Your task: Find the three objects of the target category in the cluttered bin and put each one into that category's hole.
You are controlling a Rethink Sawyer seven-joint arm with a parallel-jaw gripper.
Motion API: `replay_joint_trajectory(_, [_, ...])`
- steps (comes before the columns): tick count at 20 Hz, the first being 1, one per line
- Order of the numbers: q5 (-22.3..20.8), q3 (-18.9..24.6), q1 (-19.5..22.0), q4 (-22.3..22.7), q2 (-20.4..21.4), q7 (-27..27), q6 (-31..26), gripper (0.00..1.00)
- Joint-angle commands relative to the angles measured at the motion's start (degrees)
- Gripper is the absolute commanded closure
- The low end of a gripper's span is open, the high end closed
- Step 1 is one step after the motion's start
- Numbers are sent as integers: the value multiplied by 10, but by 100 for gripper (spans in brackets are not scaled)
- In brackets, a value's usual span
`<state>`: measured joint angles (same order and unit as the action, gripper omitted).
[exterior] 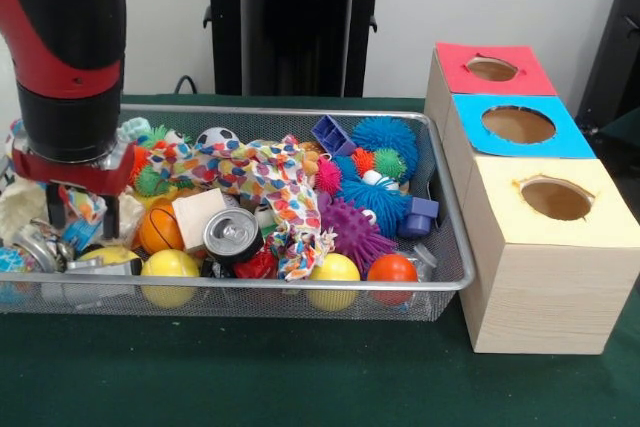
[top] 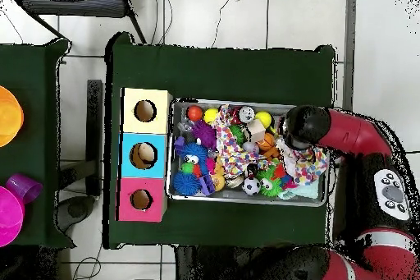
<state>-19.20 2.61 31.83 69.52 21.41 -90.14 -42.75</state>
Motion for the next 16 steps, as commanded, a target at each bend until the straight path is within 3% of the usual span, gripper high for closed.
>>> replay_joint_trajectory(1, [-32, -35, -38, 33, -45, -61, -46, 0])
replay_joint_trajectory(8, [-12, -71, -69, 26, -64, -70, -85, 0])
replay_joint_trajectory(16, [26, -78, -64, 41, -54, -64, -140, 0])
